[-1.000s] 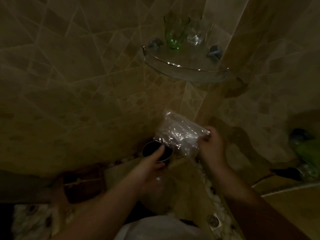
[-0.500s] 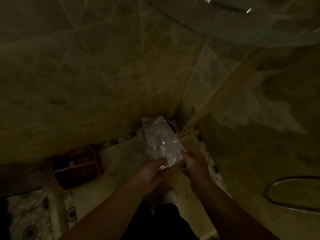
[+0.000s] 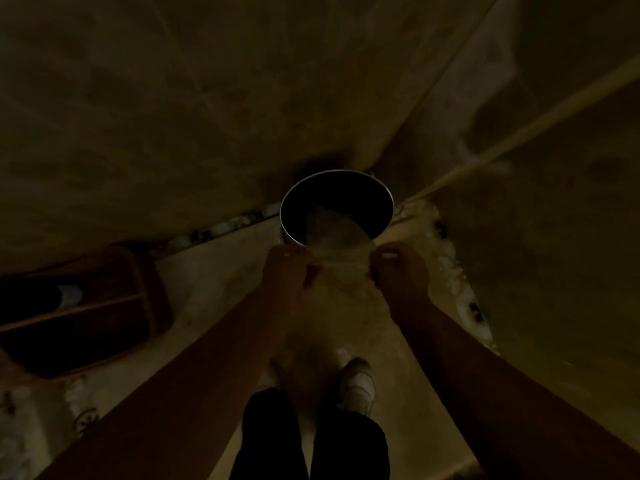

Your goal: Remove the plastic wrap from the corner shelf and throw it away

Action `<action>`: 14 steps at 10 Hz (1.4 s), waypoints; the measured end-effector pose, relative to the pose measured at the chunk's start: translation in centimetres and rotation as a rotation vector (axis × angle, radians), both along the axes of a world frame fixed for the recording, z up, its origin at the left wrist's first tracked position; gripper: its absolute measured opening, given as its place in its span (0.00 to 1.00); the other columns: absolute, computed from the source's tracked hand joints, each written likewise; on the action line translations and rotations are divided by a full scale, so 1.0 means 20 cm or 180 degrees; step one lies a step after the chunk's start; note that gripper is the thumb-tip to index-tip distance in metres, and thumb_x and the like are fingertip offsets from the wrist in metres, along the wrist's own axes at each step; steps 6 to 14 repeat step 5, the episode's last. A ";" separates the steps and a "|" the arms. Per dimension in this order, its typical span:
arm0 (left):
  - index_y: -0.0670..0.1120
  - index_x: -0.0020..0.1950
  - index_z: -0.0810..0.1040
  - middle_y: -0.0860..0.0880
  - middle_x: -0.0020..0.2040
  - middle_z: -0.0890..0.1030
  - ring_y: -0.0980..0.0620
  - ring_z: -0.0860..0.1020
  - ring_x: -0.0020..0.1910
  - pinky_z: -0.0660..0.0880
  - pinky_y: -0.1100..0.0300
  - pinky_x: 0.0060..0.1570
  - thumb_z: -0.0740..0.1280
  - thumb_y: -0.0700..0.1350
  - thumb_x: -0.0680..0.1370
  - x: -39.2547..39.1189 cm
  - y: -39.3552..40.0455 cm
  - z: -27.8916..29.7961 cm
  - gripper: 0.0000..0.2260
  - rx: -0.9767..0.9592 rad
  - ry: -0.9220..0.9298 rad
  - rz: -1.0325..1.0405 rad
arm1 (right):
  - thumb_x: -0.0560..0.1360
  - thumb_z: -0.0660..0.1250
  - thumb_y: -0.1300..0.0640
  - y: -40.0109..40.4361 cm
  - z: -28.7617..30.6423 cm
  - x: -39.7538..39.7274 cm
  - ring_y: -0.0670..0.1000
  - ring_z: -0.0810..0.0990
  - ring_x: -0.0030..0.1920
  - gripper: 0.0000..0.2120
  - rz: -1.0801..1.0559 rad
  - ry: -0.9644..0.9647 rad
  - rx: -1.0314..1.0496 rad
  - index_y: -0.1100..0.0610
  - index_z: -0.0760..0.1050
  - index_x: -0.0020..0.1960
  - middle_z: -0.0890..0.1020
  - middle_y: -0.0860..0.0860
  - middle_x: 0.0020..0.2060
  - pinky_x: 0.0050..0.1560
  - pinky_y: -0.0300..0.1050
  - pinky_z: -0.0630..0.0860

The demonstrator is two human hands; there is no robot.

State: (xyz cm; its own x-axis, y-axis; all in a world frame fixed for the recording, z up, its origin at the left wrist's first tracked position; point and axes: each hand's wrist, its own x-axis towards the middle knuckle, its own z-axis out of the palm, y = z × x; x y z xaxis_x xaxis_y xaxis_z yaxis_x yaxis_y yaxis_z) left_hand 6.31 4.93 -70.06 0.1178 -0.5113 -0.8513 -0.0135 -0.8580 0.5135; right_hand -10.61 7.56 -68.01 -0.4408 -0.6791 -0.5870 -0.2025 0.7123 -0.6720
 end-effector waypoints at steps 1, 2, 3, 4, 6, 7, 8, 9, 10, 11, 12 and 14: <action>0.41 0.35 0.75 0.43 0.27 0.79 0.44 0.76 0.30 0.70 0.57 0.31 0.63 0.32 0.76 -0.02 -0.10 -0.24 0.11 -0.0059 0.0227 0.0100 | 0.73 0.69 0.59 -0.10 -0.24 -0.01 0.49 0.83 0.30 0.05 -0.0136 -0.0037 0.0028 0.58 0.78 0.49 0.83 0.55 0.35 0.32 0.45 0.79; 0.42 0.43 0.72 0.40 0.41 0.77 0.44 0.78 0.35 0.76 0.60 0.27 0.62 0.30 0.77 -0.04 -0.16 -0.42 0.08 -0.0062 0.0376 0.0488 | 0.72 0.71 0.55 -0.16 -0.42 -0.04 0.55 0.84 0.36 0.06 -0.0230 -0.0211 -0.0110 0.58 0.79 0.44 0.82 0.54 0.33 0.38 0.51 0.81; 0.41 0.51 0.74 0.42 0.45 0.78 0.45 0.79 0.38 0.78 0.61 0.24 0.62 0.34 0.79 -0.06 -0.19 -0.52 0.04 0.0080 0.0506 0.0677 | 0.73 0.70 0.53 -0.20 -0.54 -0.08 0.54 0.82 0.35 0.06 -0.0144 -0.0372 -0.0163 0.55 0.79 0.40 0.82 0.54 0.33 0.39 0.50 0.79; 0.42 0.66 0.70 0.39 0.55 0.79 0.42 0.80 0.43 0.78 0.53 0.35 0.63 0.44 0.80 -0.07 -0.23 -0.56 0.16 0.0287 0.0057 0.0002 | 0.74 0.69 0.51 -0.23 -0.61 -0.12 0.58 0.82 0.44 0.13 0.0477 -0.0365 0.0055 0.57 0.77 0.54 0.81 0.58 0.49 0.47 0.55 0.80; 0.46 0.73 0.65 0.40 0.67 0.72 0.39 0.75 0.60 0.74 0.51 0.51 0.64 0.49 0.78 -0.04 -0.17 -0.45 0.24 -0.0026 -0.0665 -0.1047 | 0.74 0.67 0.47 -0.22 -0.53 -0.15 0.58 0.80 0.50 0.25 0.1488 0.0371 0.0229 0.54 0.67 0.67 0.80 0.58 0.56 0.46 0.51 0.77; 0.46 0.73 0.65 0.40 0.67 0.72 0.39 0.75 0.60 0.74 0.51 0.51 0.64 0.49 0.78 -0.04 -0.17 -0.45 0.24 -0.0026 -0.0665 -0.1047 | 0.74 0.67 0.47 -0.22 -0.53 -0.15 0.58 0.80 0.50 0.25 0.1488 0.0371 0.0229 0.54 0.67 0.67 0.80 0.58 0.56 0.46 0.51 0.77; 0.46 0.73 0.65 0.40 0.67 0.72 0.39 0.75 0.60 0.74 0.51 0.51 0.64 0.49 0.78 -0.04 -0.17 -0.45 0.24 -0.0026 -0.0665 -0.1047 | 0.74 0.67 0.47 -0.22 -0.53 -0.15 0.58 0.80 0.50 0.25 0.1488 0.0371 0.0229 0.54 0.67 0.67 0.80 0.58 0.56 0.46 0.51 0.77; 0.46 0.73 0.65 0.40 0.67 0.72 0.39 0.75 0.60 0.74 0.51 0.51 0.64 0.49 0.78 -0.04 -0.17 -0.45 0.24 -0.0026 -0.0665 -0.1047 | 0.74 0.67 0.47 -0.22 -0.53 -0.15 0.58 0.80 0.50 0.25 0.1488 0.0371 0.0229 0.54 0.67 0.67 0.80 0.58 0.56 0.46 0.51 0.77; 0.46 0.73 0.65 0.40 0.67 0.72 0.39 0.75 0.60 0.74 0.51 0.51 0.64 0.49 0.78 -0.04 -0.17 -0.45 0.24 -0.0026 -0.0665 -0.1047 | 0.74 0.67 0.47 -0.22 -0.53 -0.15 0.58 0.80 0.50 0.25 0.1488 0.0371 0.0229 0.54 0.67 0.67 0.80 0.58 0.56 0.46 0.51 0.77; 0.46 0.73 0.65 0.40 0.67 0.72 0.39 0.75 0.60 0.74 0.51 0.51 0.64 0.49 0.78 -0.04 -0.17 -0.45 0.24 -0.0026 -0.0665 -0.1047 | 0.74 0.67 0.47 -0.22 -0.53 -0.15 0.58 0.80 0.50 0.25 0.1488 0.0371 0.0229 0.54 0.67 0.67 0.80 0.58 0.56 0.46 0.51 0.77; 0.46 0.73 0.65 0.40 0.67 0.72 0.39 0.75 0.60 0.74 0.51 0.51 0.64 0.49 0.78 -0.04 -0.17 -0.45 0.24 -0.0026 -0.0665 -0.1047 | 0.74 0.67 0.47 -0.22 -0.53 -0.15 0.58 0.80 0.50 0.25 0.1488 0.0371 0.0229 0.54 0.67 0.67 0.80 0.58 0.56 0.46 0.51 0.77; 0.46 0.73 0.65 0.40 0.67 0.72 0.39 0.75 0.60 0.74 0.51 0.51 0.64 0.49 0.78 -0.04 -0.17 -0.45 0.24 -0.0026 -0.0665 -0.1047 | 0.74 0.67 0.47 -0.22 -0.53 -0.15 0.58 0.80 0.50 0.25 0.1488 0.0371 0.0229 0.54 0.67 0.67 0.80 0.58 0.56 0.46 0.51 0.77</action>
